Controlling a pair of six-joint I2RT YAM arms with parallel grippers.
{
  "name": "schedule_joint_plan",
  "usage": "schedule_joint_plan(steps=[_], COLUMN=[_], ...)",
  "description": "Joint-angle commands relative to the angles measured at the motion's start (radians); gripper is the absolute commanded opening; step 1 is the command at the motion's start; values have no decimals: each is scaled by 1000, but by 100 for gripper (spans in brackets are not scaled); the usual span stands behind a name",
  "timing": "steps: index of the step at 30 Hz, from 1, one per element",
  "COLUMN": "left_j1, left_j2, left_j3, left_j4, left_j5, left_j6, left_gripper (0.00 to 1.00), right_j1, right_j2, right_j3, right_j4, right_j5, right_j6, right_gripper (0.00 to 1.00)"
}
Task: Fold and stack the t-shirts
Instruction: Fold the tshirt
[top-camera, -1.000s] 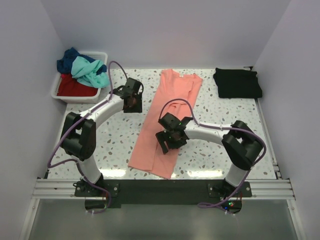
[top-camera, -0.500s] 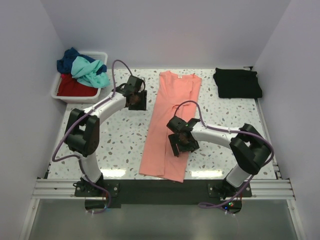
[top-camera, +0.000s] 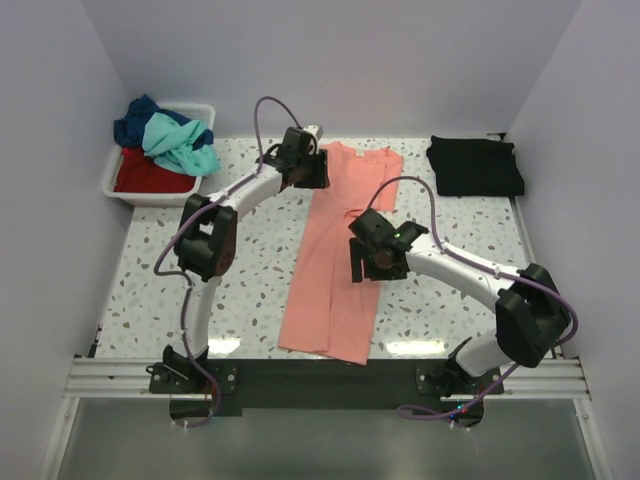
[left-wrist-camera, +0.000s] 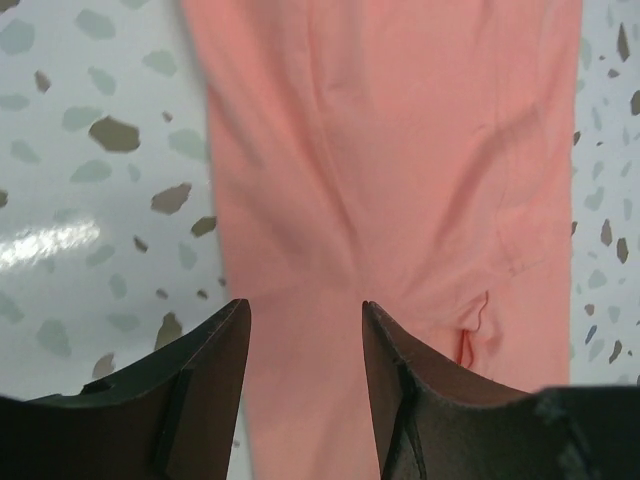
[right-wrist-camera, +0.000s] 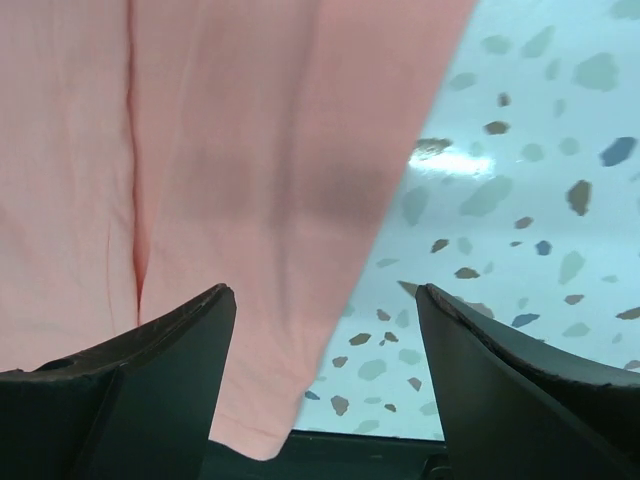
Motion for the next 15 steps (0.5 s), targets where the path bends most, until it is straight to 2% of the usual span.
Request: schedule_joint_plan(steps=[1,5,9,15], left_j1=[-58,-107,-126,-158], left_j2=[111,229,274,366], left_j3=[181,349,386,457], left_j4=[54,4,17,11], left_j5=[21,-56,-100,-276], left_j6=[21,52,66,100], left_gripper=[54,55,56,56], right_j1=[-97,-131,-139,-143], right_j2=[-68,-59,-63,-88], right_j3=[46,95,100,92], right_j4=[-45,-68,-54,-62], right_j5=[64,99,85,77], right_j6=[65,53,65,85], right_gripper=[77,77,77,77])
